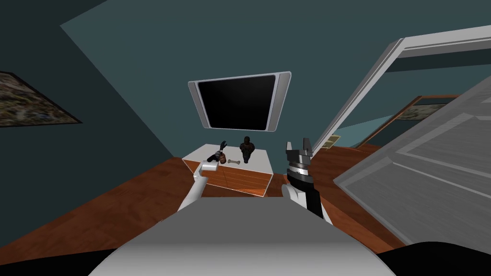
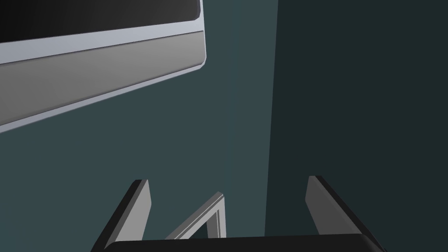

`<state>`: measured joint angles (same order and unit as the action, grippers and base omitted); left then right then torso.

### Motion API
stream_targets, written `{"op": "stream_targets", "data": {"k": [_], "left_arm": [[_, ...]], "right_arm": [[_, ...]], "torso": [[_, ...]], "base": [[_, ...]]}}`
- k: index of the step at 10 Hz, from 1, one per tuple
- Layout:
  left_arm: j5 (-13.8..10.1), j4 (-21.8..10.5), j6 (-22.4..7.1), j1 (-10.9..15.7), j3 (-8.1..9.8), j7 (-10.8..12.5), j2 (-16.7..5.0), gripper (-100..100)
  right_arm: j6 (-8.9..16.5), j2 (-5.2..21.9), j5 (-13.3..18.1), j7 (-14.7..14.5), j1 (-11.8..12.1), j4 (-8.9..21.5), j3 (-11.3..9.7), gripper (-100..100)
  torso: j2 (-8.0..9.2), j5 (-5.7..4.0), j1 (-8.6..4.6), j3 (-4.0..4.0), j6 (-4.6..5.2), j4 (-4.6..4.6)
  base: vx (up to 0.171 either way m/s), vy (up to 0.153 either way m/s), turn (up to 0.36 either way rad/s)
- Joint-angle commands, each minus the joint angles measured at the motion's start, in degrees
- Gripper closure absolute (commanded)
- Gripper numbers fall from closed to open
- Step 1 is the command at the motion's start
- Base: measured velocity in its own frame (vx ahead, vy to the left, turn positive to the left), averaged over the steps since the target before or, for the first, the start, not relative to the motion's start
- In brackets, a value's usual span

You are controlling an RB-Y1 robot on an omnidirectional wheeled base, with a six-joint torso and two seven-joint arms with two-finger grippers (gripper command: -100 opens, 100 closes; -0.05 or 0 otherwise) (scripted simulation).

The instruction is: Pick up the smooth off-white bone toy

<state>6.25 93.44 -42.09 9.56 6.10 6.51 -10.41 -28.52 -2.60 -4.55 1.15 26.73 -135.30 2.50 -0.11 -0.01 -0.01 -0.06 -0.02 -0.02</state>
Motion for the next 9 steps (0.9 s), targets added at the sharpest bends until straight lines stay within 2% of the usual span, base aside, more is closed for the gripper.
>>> {"op": "stream_targets", "data": {"k": [1,2,3,4,5,6,8,9], "left_arm": [[-0.2,-2.4,-2.9,1.8,0.26,-0.8,0.2,-100],[-0.2,-2.4,-4.1,1.8,0.26,-0.8,0.2,-100],[-0.4,-4.5,-6.2,3.1,0.47,-1.5,0.4,-100],[-0.4,-4.5,-6.9,3.1,0.47,-1.5,0.4,-100],[-0.6,-6.6,-8.7,4.4,0.68,-2.2,0.7,-100],[-0.6,-6.6,-9.6,4.4,0.68,-2.2,0.7,-100],[-1.0,-10.2,-13.5,6.8,1.09,-3.7,1.3,-100],[-1.0,-10.6,-14.6,6.8,1.09,-3.7,1.3,-100]], "right_arm": [[0.0,0.0,0.0,0.0,0.0,0.0,0.0,0],[0.0,0.0,0.0,0.0,0.0,0.0,0.0,0],[0.0,0.0,0.0,0.0,0.0,0.0,0.0,0],[0.0,0.0,0.0,0.0,0.0,0.0,0.0,0],[0.0,0.0,0.0,0.0,0.0,0.0,0.0,0],[0.0,0.0,0.0,0.0,0.0,0.0,0.0,0],[0.0,0.0,0.0,0.0,0.0,0.0,0.0,0],[0.0,0.0,0.0,0.0,0.0,0.0,0.0,0]], "torso": [[0.00,0.00,0.00,0.00,0.00,0.00],[-0.04,0.00,0.00,-0.02,0.01,0.00],[-0.04,0.00,0.00,-0.02,0.00,-0.01],[-0.08,0.00,0.00,-0.05,0.01,-0.02],[-0.06,0.00,0.01,-0.04,0.00,-0.02],[-0.08,0.00,-0.01,-0.04,0.01,-0.02],[-0.09,0.01,0.03,-0.05,0.01,-0.02],[-0.17,0.00,-0.01,-0.10,0.01,-0.04]], "base": [[0.035,-0.002,-0.038],[0.034,-0.004,-0.022],[0.047,-0.003,-0.041],[0.039,0.001,-0.025],[0.041,-0.004,-0.038],[0.037,0.000,-0.029],[0.061,0.003,-0.058],[0.054,0.001,-0.026]]}}
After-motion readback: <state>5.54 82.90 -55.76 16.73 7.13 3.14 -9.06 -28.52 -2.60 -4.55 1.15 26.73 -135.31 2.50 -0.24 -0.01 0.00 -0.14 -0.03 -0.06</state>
